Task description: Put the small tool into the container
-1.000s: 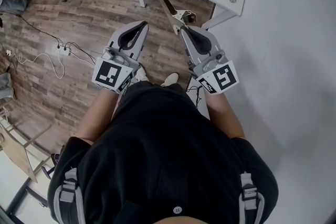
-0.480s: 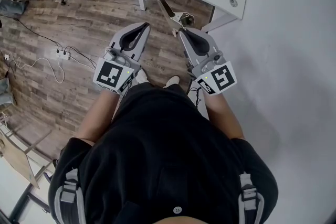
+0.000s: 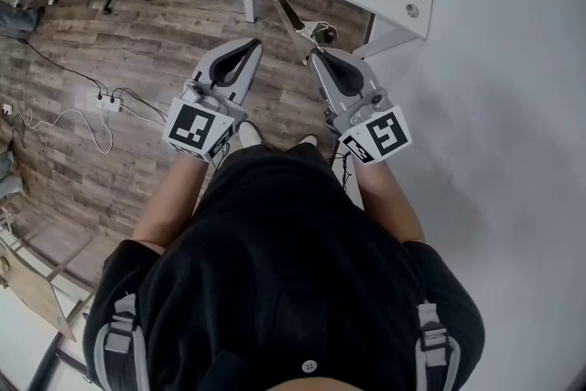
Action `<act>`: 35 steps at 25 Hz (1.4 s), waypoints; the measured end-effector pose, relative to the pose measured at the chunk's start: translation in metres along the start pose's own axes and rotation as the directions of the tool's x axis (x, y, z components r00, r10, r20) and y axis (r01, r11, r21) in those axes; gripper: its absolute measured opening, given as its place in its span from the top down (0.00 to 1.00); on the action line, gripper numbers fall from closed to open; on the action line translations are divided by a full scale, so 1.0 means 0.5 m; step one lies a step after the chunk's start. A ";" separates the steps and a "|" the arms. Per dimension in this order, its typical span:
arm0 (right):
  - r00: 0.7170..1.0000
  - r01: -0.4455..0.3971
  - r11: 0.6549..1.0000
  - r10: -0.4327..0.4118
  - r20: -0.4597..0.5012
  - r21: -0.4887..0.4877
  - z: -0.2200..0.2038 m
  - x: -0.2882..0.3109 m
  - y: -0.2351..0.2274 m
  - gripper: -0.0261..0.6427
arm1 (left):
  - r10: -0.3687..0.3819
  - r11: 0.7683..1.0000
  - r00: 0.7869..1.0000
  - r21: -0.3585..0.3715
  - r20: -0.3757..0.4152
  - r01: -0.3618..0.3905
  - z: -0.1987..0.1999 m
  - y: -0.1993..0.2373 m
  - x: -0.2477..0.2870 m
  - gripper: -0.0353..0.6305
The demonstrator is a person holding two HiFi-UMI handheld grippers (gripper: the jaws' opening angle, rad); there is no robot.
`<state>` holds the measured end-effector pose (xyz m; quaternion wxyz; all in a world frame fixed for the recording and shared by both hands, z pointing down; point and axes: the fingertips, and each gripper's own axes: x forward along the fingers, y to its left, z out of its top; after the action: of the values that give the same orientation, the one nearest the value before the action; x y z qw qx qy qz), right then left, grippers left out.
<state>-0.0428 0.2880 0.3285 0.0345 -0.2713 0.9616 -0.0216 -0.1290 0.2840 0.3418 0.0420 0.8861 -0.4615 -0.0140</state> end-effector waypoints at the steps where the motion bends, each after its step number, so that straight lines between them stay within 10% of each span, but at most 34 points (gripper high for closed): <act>1: 1.000 0.005 1.000 -0.005 0.000 0.002 -0.006 0.002 0.000 0.93 | 0.000 1.000 1.000 -0.001 0.004 0.000 -0.004 0.004 0.000 0.93; 16: 1.000 0.020 1.000 -0.020 -0.008 0.010 -0.024 0.094 -0.042 0.93 | -0.018 1.000 1.000 -0.008 -0.019 0.017 -0.020 0.100 0.035 0.94; 35: 1.000 -0.014 1.000 0.014 -0.008 0.026 -0.017 0.092 -0.330 0.93 | 0.020 1.000 0.999 0.015 -0.042 -0.019 -0.006 0.118 0.316 0.94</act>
<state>0.0032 0.1234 0.3445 0.0340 -0.2641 0.9633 -0.0348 -0.0861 0.1211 0.3522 0.0453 0.8819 -0.4691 0.0083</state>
